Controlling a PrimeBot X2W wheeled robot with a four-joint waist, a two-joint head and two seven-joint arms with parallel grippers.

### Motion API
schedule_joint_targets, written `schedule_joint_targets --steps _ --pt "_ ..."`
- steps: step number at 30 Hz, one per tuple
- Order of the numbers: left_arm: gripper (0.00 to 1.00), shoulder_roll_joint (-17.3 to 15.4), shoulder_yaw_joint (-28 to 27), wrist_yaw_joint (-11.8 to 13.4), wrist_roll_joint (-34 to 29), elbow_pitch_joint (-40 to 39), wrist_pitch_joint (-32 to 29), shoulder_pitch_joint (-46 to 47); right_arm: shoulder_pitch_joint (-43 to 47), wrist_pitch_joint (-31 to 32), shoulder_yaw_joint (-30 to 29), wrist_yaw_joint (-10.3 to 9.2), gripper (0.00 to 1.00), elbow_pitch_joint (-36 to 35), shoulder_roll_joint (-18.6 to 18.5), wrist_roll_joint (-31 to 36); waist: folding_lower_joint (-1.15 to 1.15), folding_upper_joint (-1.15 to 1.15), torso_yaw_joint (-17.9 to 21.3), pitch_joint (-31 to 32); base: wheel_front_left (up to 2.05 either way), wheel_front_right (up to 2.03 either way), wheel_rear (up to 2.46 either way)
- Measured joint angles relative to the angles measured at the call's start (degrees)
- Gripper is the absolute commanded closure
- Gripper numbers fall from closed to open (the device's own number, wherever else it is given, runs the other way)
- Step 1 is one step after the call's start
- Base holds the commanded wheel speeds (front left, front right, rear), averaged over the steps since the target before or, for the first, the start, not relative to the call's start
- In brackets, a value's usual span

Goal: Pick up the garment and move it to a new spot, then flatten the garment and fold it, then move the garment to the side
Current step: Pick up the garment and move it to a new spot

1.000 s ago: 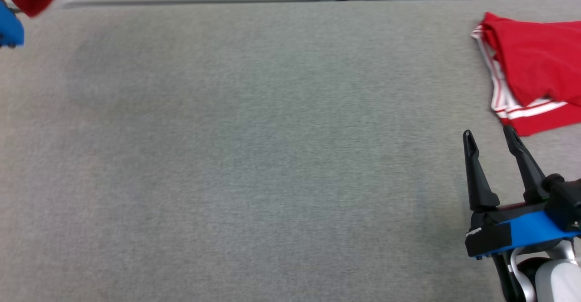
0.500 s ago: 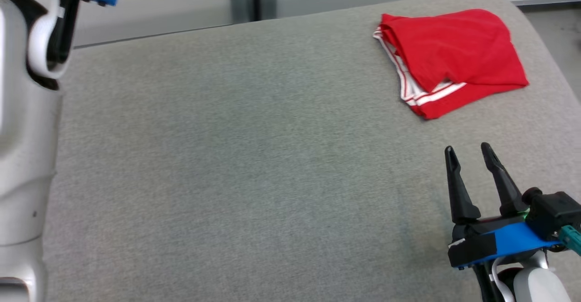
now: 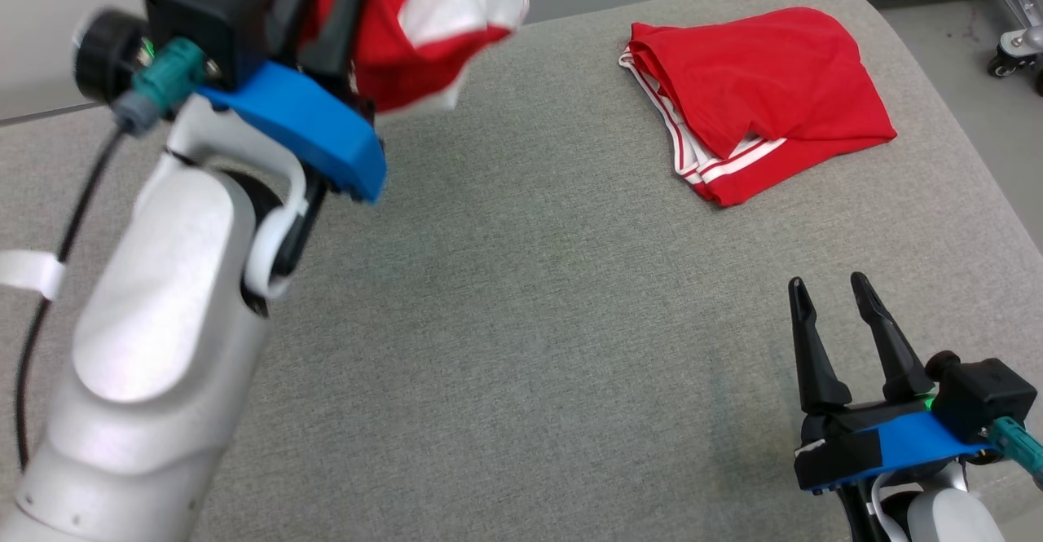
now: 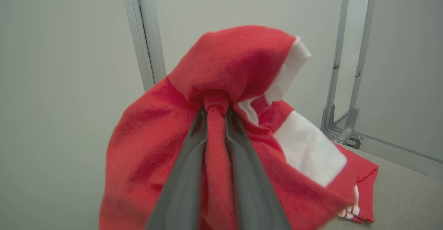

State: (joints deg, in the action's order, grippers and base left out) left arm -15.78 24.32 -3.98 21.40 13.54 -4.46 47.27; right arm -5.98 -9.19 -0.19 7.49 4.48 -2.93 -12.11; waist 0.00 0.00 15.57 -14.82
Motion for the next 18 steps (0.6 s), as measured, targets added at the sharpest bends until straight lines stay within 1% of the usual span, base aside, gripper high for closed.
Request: schedule_joint_targets --steps 8,14,15,16,17,18 --pt "1.00 2.5 3.0 1.5 0.6 3.4 3.5 -10.1 -0.7 -0.4 0.7 0.00 0.00 1.3 0.0 -0.2 0.00 0.00 -0.2 -0.2 0.00 0.00 0.00" --pt "1.00 4.6 6.1 1.4 0.7 8.7 6.2 -15.4 -0.9 -0.5 1.3 0.00 0.00 2.0 0.0 -0.3 0.00 0.00 -0.3 -0.1 0.00 0.00 0.00" --pt "0.81 4.9 6.4 1.4 0.6 9.8 6.8 -16.2 -0.9 -0.5 1.4 0.00 0.00 2.0 0.0 -0.3 0.00 0.00 -0.4 0.0 0.00 0.00 0.00" --pt "0.19 5.0 6.9 1.4 0.3 10.6 7.3 -16.7 -0.9 -0.5 1.5 0.00 0.00 2.1 0.0 -0.3 0.00 0.00 -0.4 0.1 0.00 0.00 0.00" --pt "0.00 5.2 7.4 1.4 0.1 11.3 7.8 -17.1 -0.9 -0.5 1.5 0.00 0.00 2.2 0.0 -0.3 0.00 0.00 -0.4 0.2 0.00 0.00 0.00" --pt "0.00 5.5 7.7 1.3 0.1 12.0 8.4 -17.3 -0.8 -0.5 1.5 0.00 0.00 2.3 0.0 -0.2 0.00 0.00 -0.6 0.4 0.00 0.00 0.00"
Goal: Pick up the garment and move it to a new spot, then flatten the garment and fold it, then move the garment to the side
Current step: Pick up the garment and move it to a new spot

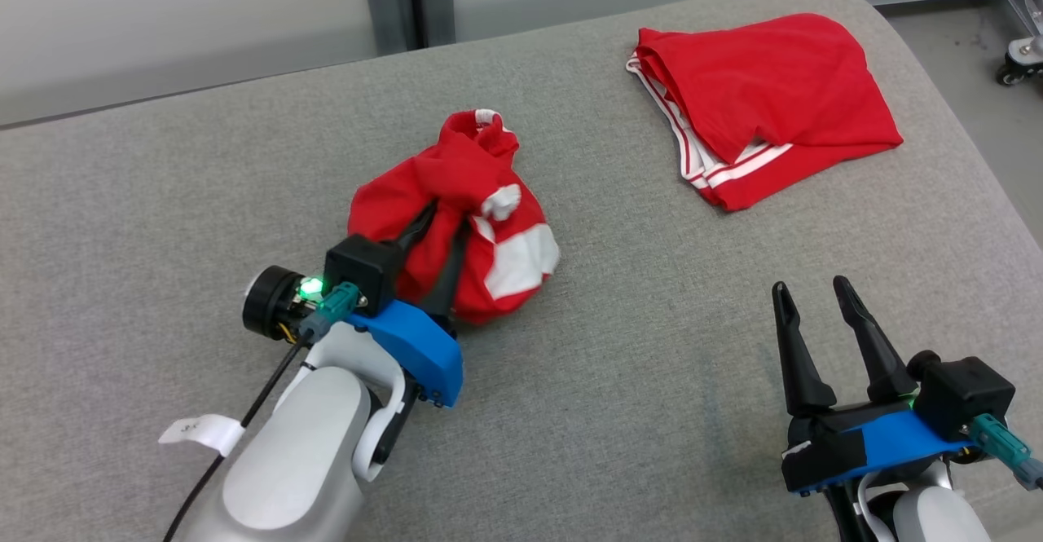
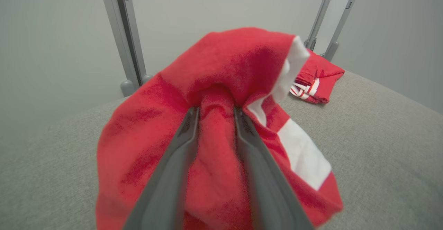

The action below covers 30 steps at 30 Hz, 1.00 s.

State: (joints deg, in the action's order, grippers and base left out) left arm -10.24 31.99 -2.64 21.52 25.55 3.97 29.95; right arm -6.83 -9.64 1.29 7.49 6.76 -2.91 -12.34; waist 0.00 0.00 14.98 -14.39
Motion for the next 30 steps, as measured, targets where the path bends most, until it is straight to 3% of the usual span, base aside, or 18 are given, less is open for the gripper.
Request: schedule_joint_targets --steps 6,12,30 --pt "0.00 1.3 0.1 0.4 -0.3 0.2 4.6 -0.3 0.6 0.5 -0.4 0.00 0.00 0.1 0.0 0.6 0.00 0.00 -1.6 2.0 0.00 0.00 0.00" --pt "0.00 0.9 -1.7 2.5 -0.1 -2.5 8.0 -1.5 1.8 1.3 -0.8 0.00 0.00 -0.3 0.0 1.2 0.00 0.00 -4.2 4.8 0.00 0.00 0.00" --pt "0.00 -6.0 -11.1 9.1 2.5 -10.0 10.9 -16.4 5.9 3.5 -3.9 0.00 0.00 -2.1 0.0 1.7 0.00 0.00 -12.7 10.6 0.00 0.00 0.00"
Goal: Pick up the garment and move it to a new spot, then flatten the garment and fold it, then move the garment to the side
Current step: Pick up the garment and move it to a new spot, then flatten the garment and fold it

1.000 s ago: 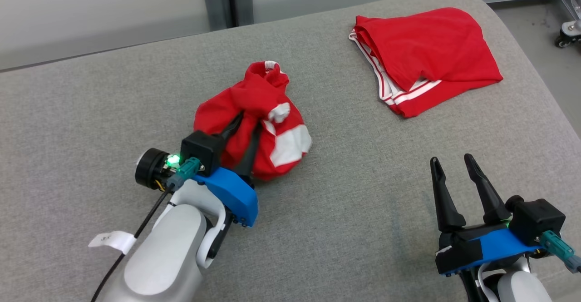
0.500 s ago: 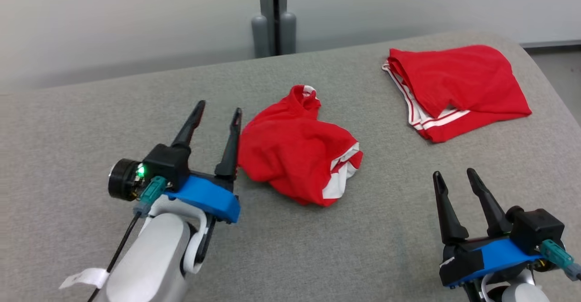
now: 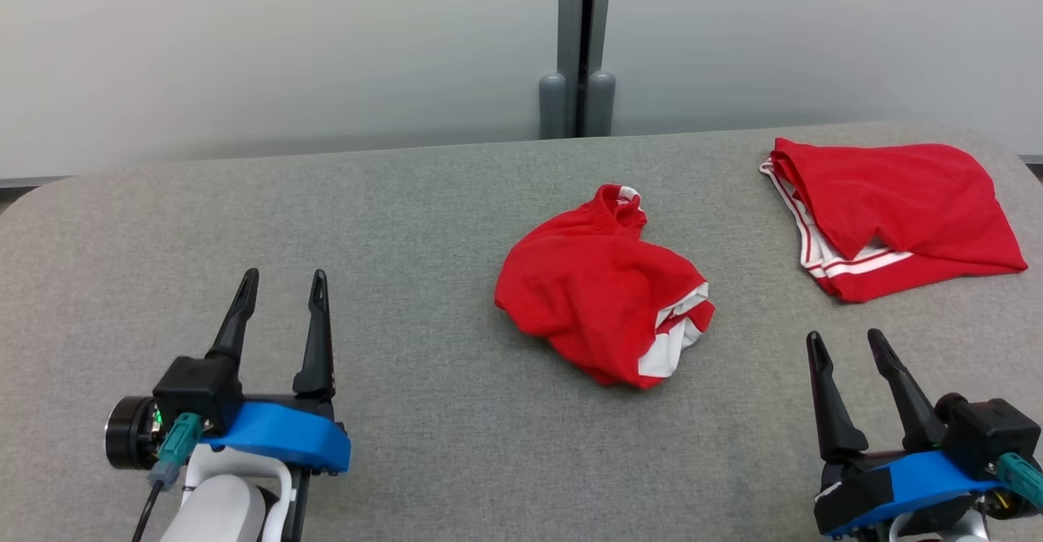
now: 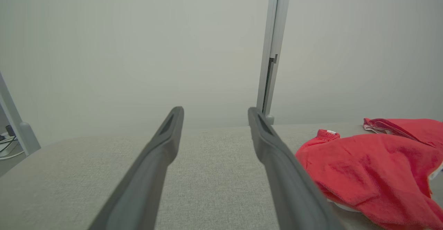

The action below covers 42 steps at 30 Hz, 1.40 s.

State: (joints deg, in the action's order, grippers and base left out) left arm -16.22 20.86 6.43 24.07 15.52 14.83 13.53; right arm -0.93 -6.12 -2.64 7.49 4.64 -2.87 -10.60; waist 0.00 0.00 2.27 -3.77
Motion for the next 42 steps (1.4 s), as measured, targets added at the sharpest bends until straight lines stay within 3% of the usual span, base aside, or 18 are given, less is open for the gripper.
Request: schedule_joint_targets --steps 11,42 --pt "0.00 -1.5 -4.3 2.6 0.3 -4.5 0.2 -7.9 1.6 0.6 -0.9 0.00 0.00 -0.4 0.0 -0.1 0.00 0.00 -3.3 1.6 0.00 0.00 0.00" --pt "0.00 -2.0 -5.4 3.6 0.1 -6.4 0.2 -12.2 3.5 1.8 -1.4 0.00 0.00 -0.8 0.0 -0.2 0.01 0.00 -3.9 2.9 0.00 0.00 0.00"
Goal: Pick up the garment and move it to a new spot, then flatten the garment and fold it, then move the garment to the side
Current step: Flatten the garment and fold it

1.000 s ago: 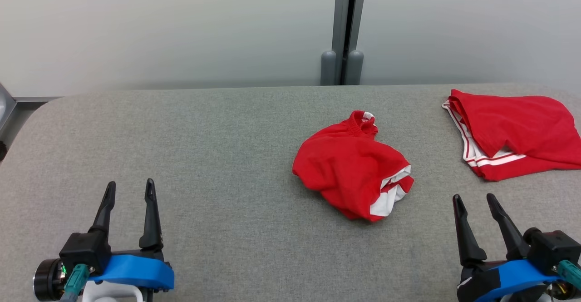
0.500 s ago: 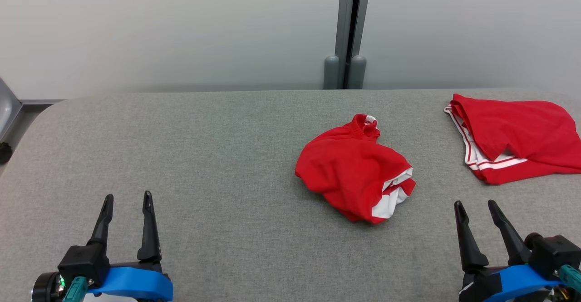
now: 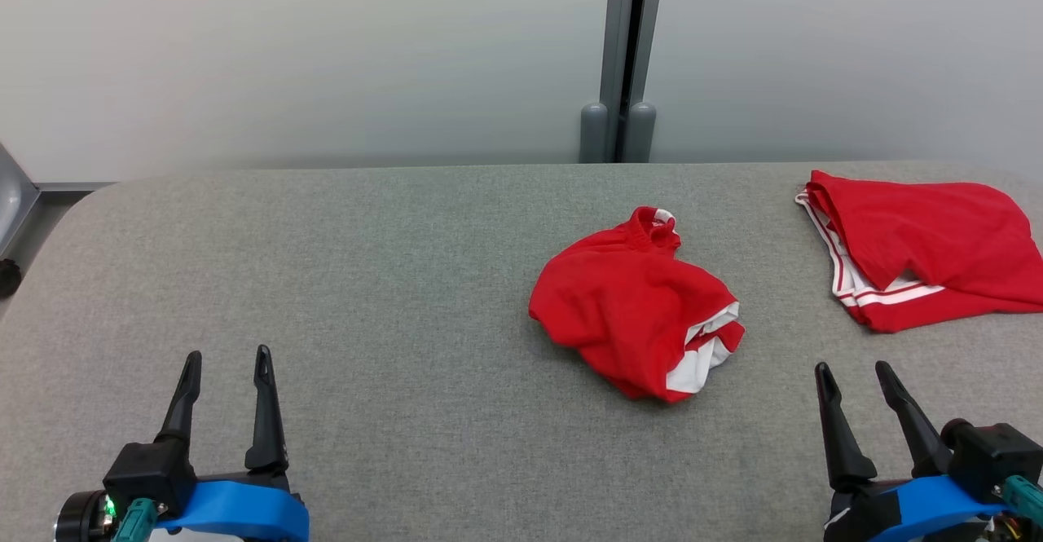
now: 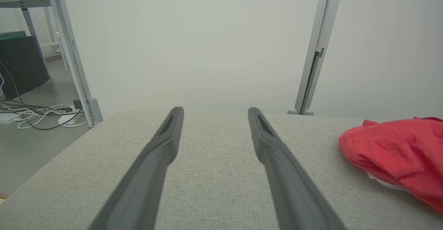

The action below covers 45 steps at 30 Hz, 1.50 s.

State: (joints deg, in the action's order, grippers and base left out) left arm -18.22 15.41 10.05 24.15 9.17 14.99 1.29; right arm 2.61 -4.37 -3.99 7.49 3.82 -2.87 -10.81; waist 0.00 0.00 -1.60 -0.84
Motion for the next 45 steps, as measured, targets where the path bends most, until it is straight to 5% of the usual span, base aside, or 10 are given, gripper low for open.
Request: schedule_joint_targets --steps 10,22,45 --pt "0.00 -0.1 0.1 0.0 0.1 0.0 0.0 0.0 -1.5 -0.3 0.3 0.00 0.00 0.7 0.0 -0.2 0.00 0.00 -0.1 -0.3 0.00 0.00 0.00" --pt "0.00 0.2 1.2 -0.4 0.0 0.2 0.0 2.7 -15.7 0.8 3.3 0.00 0.00 3.9 0.0 2.9 0.00 0.00 -1.4 -3.2 0.00 0.00 0.00" --pt "0.00 3.8 1.7 -2.7 -1.5 3.0 0.0 6.6 -23.5 -4.8 0.5 0.00 0.00 33.1 -0.5 3.8 0.00 0.00 -8.1 -8.4 0.00 0.00 0.00"
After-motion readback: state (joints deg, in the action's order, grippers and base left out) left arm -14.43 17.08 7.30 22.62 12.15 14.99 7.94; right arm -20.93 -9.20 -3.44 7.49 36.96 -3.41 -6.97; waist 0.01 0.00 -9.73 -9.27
